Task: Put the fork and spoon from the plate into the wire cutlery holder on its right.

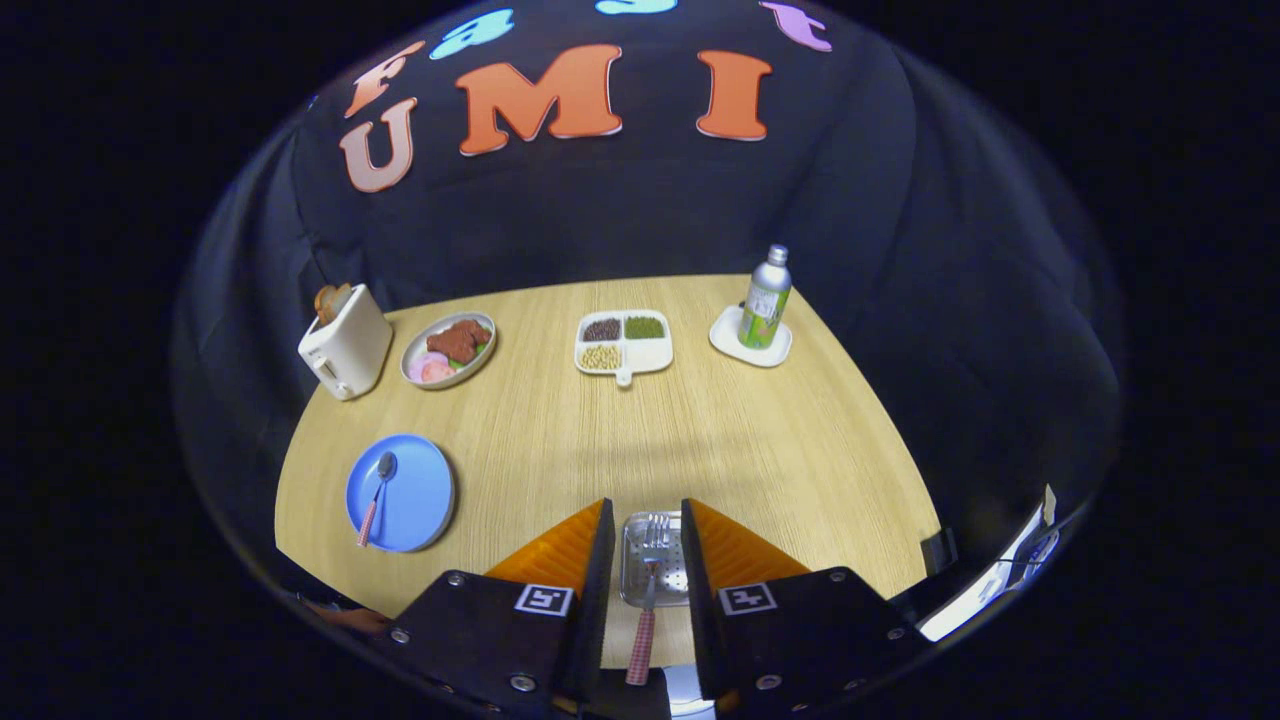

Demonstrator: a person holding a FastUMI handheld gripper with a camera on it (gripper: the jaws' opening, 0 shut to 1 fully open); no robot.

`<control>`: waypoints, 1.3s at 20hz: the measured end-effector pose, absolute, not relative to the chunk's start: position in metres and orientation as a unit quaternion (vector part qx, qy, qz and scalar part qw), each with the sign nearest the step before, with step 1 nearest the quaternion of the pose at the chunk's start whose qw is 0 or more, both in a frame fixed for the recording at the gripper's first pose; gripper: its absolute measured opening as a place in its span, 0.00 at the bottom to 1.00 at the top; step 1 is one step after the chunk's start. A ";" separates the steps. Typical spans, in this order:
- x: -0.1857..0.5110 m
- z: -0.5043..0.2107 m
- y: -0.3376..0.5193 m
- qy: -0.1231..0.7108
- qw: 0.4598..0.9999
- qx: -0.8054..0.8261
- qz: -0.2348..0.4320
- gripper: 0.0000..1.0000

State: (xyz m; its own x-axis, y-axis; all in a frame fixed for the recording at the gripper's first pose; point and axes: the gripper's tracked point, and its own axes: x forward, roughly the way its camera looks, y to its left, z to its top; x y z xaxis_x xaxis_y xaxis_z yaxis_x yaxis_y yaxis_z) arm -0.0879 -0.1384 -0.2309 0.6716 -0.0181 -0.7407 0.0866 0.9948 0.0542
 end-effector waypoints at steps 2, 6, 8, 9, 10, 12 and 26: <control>-0.077 -0.215 -0.133 0.366 0.929 0.041 -0.029 0.47; -0.059 -0.183 -0.116 0.293 0.954 0.045 -0.030 0.66; -0.052 -0.169 -0.104 0.258 0.965 0.046 -0.028 0.74; -0.050 -0.162 -0.096 0.241 0.969 0.043 -0.024 0.78; -0.048 -0.155 -0.088 0.222 0.974 0.036 -0.022 0.79; -0.043 -0.139 -0.072 0.183 0.983 0.016 -0.016 0.82; -0.031 -0.118 0.088 0.106 0.990 -0.055 0.077 0.90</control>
